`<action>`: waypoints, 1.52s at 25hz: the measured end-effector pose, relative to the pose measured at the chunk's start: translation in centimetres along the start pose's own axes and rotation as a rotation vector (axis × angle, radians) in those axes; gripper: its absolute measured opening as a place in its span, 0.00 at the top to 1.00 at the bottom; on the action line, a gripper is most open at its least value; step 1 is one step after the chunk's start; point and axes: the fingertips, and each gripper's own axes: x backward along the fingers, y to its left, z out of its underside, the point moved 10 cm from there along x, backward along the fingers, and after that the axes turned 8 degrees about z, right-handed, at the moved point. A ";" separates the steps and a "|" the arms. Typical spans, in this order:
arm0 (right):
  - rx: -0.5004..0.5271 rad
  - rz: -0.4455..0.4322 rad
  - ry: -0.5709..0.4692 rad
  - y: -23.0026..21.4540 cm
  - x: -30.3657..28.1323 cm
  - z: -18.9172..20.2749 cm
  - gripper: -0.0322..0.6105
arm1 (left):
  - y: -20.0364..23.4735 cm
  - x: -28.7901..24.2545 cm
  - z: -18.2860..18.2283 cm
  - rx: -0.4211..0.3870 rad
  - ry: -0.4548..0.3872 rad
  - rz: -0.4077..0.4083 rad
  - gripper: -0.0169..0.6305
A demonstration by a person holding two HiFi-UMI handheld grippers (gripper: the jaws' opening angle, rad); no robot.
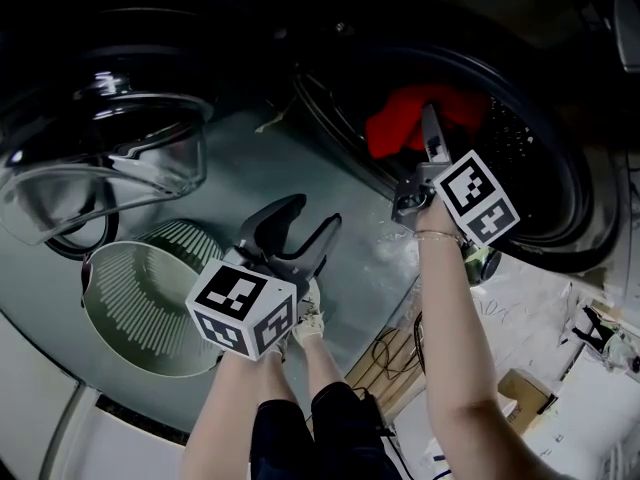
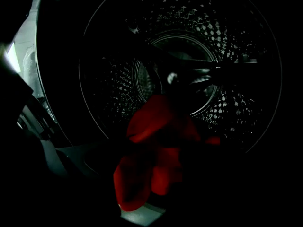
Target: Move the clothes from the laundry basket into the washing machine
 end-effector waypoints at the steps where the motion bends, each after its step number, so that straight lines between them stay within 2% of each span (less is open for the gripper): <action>1: 0.003 -0.009 0.012 0.1 0.3 0.4 0.33 | 0.0 0.0 0.0 0.001 0.000 -0.001 0.62; 3: 0.012 -0.021 0.043 0.4 1.0 1.4 0.24 | -0.1 0.0 0.1 0.003 0.002 -0.002 0.62; 6: 0.020 0.015 0.096 0.3 2.0 3.4 0.14 | -0.2 -0.2 0.2 0.009 0.004 -0.001 0.62; 9: 0.043 0.022 0.176 0.0 1.4 5.4 0.12 | -0.3 -0.5 0.2 0.006 0.005 0.007 0.62; 10: 0.055 0.019 0.199 -0.1 0.9 5.7 0.17 | -0.2 -0.5 0.1 0.003 0.006 0.008 0.62; 11: 0.065 0.024 0.211 -0.1 0.6 5.9 0.29 | -0.1 -0.5 0.1 0.002 0.006 0.007 0.62; 12: 0.071 0.034 0.209 -0.1 0.3 5.9 0.46 | 0.0 -0.5 0.1 0.002 0.005 0.006 0.62; 13: 0.069 0.040 0.197 -0.1 0.0 5.7 0.70 | 0.1 -0.6 0.1 0.003 0.005 0.005 0.62; 14: 0.060 0.036 0.180 -0.1 -0.3 5.4 0.77 | 0.2 -0.6 0.1 0.003 0.006 0.006 0.62; 16: 0.045 0.017 0.133 -0.1 -0.8 4.4 0.80 | 0.2 -0.7 0.1 0.002 0.012 0.012 0.63; 21: 0.088 0.025 -0.009 0.1 -2.3 0.7 0.81 | 0.2 -0.9 -0.1 0.004 0.005 0.019 0.64; 23: 0.075 0.017 -0.026 0.1 -3.2 -0.2 0.79 | 0.2 -1.1 -0.1 0.003 0.004 0.023 0.64; 24: 0.061 0.008 -0.011 0.1 -3.8 -0.2 0.75 | 0.2 -1.1 0.0 0.002 0.005 0.023 0.64; 28: 0.051 -0.029 0.104 0.4 -4.7 1.0 0.43 | 0.0 -0.9 0.0 0.002 0.008 0.022 0.64; 30: 0.064 -0.032 0.127 0.8 -4.2 1.2 0.39 | -0.1 -0.8 -0.2 -0.002 0.009 0.022 0.64; 34: 0.032 -0.025 0.156 1.0 -2.5 1.4 0.26 | -0.4 -0.2 -0.9 -0.012 0.002 0.009 0.64; 36: 0.034 -0.024 0.161 0.6 -0.8 1.2 0.26 | -1.3 0.3 -1.4 -0.014 0.006 0.011 0.64; 38: 0.032 -0.035 0.170 0.6 1.1 1.0 0.32 | -2.5 1.1 -2.3 -0.034 0.015 0.017 0.64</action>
